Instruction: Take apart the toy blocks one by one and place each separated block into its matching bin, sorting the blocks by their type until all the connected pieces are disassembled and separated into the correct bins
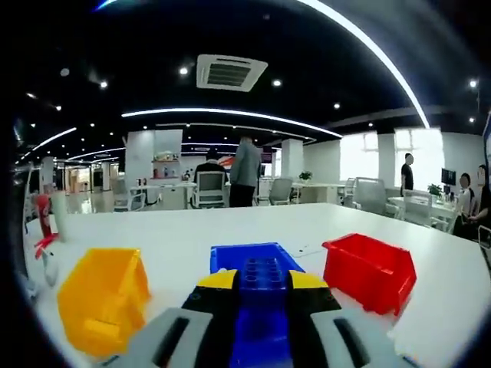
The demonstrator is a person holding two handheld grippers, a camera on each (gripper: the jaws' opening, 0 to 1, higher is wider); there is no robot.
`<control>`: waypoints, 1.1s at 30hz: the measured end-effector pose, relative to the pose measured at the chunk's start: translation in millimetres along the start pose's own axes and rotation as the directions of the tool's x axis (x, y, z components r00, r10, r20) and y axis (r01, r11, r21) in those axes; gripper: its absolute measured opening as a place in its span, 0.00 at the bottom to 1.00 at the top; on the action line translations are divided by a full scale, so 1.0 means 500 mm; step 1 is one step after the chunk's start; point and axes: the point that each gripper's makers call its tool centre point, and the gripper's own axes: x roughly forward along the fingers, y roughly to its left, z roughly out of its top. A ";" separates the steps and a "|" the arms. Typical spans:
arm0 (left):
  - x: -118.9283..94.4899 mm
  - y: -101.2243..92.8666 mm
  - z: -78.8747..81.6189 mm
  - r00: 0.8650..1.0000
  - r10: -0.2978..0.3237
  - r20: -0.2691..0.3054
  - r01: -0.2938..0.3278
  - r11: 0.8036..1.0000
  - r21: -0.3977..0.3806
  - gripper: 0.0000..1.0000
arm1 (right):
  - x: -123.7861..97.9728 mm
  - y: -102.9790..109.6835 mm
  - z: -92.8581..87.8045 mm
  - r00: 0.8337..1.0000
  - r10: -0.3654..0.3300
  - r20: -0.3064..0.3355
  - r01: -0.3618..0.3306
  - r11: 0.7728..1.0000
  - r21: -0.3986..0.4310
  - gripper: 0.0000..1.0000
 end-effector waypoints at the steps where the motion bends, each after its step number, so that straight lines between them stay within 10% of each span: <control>1: 0.003 0.004 -0.005 1.000 0.014 -0.004 -0.014 1.000 0.010 0.25 | 0.000 0.000 0.001 1.000 0.001 -0.001 -0.001 1.000 0.001 0.25; 5: 0.008 0.014 -0.010 0.999 0.048 0.010 -0.049 0.995 0.083 0.31 | -0.001 0.002 0.001 1.000 0.000 -0.004 0.000 1.000 -0.007 0.25; 8: -0.001 0.000 0.007 0.999 0.003 0.045 -0.007 0.997 0.073 0.65 | -0.003 0.003 0.000 1.000 -0.001 -0.004 0.001 1.000 -0.007 0.25; 21: -0.153 -0.007 0.076 0.989 -0.078 0.126 0.066 0.993 0.096 0.59 | -0.002 0.008 0.000 1.000 0.007 -0.004 -0.007 1.000 -0.006 0.25; 33: -0.380 -0.052 0.030 0.960 -0.200 0.194 0.197 0.980 0.035 0.58 | -0.003 0.008 0.000 1.000 0.005 -0.016 -0.005 1.000 -0.004 0.25</control>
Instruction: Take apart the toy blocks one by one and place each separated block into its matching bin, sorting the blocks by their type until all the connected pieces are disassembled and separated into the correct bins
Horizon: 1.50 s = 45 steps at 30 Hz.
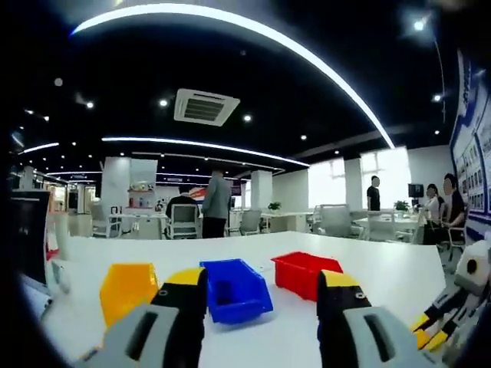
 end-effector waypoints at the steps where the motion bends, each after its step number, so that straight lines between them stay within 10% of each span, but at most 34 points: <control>1: -0.018 -0.006 -0.010 1.000 -0.009 -0.004 0.009 1.000 -0.008 0.58 | 0.000 0.000 0.000 1.000 0.000 0.000 0.000 1.000 -0.001 0.25; 16: -0.182 -0.084 -0.101 0.995 -0.081 -0.049 0.080 0.996 -0.023 0.57 | 0.001 -0.002 0.001 1.000 -0.006 -0.013 0.006 1.000 -0.010 0.25; 24: -0.170 -0.128 -0.146 0.987 -0.133 -0.085 0.132 0.991 -0.024 0.56 | 0.001 0.001 0.001 1.000 -0.009 -0.015 0.009 1.000 -0.010 0.25; 32: -0.127 -0.223 -0.219 0.944 -0.264 -0.196 0.273 0.962 0.019 0.54 | 0.004 0.002 0.003 1.000 -0.011 -0.022 0.011 1.000 -0.015 0.25; 36: -0.109 -0.265 -0.238 0.926 -0.299 -0.231 0.318 0.947 0.051 0.35 | 0.003 0.003 0.003 1.000 -0.013 -0.024 0.013 1.000 -0.013 0.25; 45: -0.078 -0.287 -0.257 0.911 -0.312 -0.271 0.332 0.943 0.032 0.25 | 0.006 0.014 0.004 1.000 -0.006 -0.022 0.006 1.000 0.000 0.25</control>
